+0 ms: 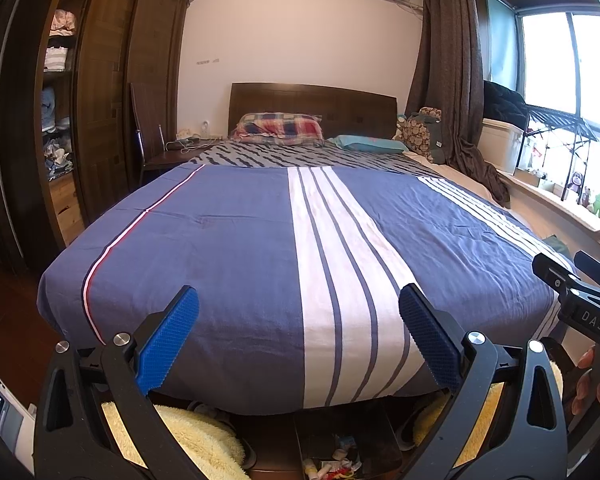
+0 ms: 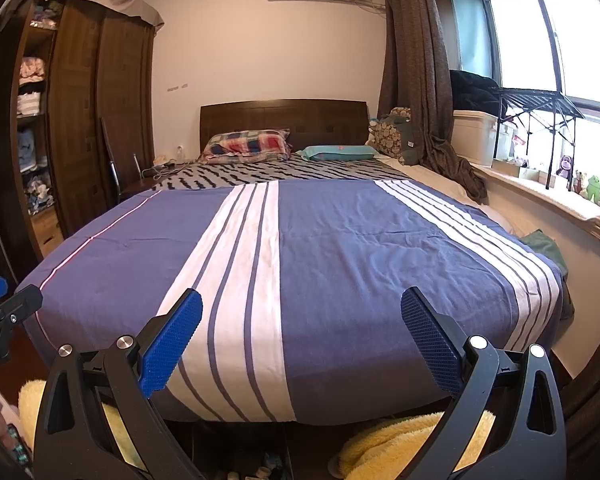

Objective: Collect trash

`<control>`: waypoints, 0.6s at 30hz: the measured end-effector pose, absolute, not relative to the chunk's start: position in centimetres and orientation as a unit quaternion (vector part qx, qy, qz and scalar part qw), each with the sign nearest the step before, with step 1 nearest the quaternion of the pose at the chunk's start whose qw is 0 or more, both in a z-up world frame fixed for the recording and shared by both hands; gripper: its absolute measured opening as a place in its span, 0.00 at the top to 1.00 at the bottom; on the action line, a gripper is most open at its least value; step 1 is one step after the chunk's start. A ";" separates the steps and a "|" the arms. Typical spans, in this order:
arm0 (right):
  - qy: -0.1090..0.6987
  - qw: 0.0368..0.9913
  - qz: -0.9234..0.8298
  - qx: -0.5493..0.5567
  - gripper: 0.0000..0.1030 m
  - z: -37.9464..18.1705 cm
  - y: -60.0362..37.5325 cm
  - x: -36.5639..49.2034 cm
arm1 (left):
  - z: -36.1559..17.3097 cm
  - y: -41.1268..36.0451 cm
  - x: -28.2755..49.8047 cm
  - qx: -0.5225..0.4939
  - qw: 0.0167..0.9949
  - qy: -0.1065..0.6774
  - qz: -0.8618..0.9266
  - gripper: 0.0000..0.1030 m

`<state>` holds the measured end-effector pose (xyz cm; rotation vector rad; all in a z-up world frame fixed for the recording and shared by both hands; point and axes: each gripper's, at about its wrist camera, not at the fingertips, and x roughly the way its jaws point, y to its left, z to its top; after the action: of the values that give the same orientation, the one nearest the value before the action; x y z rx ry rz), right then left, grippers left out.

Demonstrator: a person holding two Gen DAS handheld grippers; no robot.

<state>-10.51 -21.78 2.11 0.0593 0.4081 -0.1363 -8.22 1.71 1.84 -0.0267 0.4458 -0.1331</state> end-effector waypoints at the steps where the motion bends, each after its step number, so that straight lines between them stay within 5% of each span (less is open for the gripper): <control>1: 0.202 0.977 -0.068 0.029 0.03 2.1 -21.8 -10.5 | 1.8 1.7 -8.2 -0.013 0.973 0.221 -0.066 0.08; 18: 0.202 0.977 -0.067 0.032 0.03 2.1 -21.6 -10.4 | 1.8 1.7 -8.2 -0.013 0.973 0.220 -0.065 0.08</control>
<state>-10.41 -21.58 2.13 0.0639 0.4067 -0.1356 -8.25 1.69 1.83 -0.0268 0.4436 -0.1316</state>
